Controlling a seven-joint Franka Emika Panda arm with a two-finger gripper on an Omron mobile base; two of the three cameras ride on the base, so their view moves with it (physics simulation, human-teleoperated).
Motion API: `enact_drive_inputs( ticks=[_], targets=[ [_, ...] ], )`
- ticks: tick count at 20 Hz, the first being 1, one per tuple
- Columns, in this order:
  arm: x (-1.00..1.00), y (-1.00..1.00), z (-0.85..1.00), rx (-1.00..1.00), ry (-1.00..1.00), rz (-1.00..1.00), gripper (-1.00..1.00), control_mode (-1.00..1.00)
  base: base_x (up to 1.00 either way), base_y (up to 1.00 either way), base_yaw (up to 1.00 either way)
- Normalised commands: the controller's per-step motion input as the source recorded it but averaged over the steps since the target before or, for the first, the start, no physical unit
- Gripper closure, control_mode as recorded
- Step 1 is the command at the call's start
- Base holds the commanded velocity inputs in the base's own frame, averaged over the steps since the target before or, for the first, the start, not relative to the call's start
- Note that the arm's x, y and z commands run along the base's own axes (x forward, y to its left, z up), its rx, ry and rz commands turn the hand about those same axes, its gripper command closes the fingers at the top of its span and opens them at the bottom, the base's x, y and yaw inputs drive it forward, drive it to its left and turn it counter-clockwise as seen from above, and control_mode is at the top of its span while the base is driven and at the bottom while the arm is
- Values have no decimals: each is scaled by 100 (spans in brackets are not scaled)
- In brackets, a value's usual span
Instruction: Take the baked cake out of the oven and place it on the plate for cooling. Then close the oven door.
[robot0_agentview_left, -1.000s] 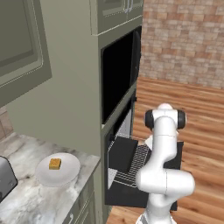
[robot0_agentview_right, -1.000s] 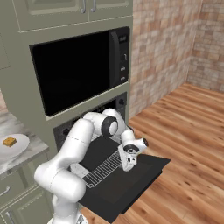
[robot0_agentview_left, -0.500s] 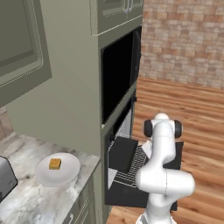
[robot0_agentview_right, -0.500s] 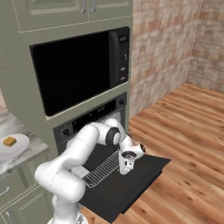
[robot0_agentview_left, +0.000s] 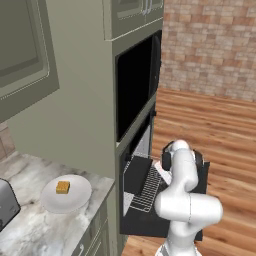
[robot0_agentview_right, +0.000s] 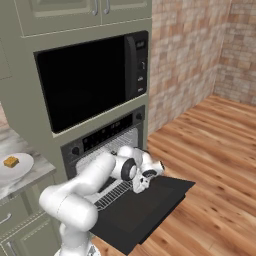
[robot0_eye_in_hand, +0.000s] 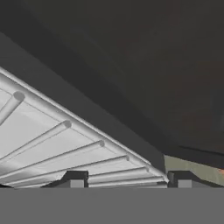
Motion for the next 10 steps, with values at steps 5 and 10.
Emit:
enact_drive_inputs(
  ticks=[5,10],
  targets=[
    [20,74,-74,0,1,-2,-100,-100,0,0,0],
    [6,96,-53,0,-1,-9,-100,-100,0,0,0]
  ],
)
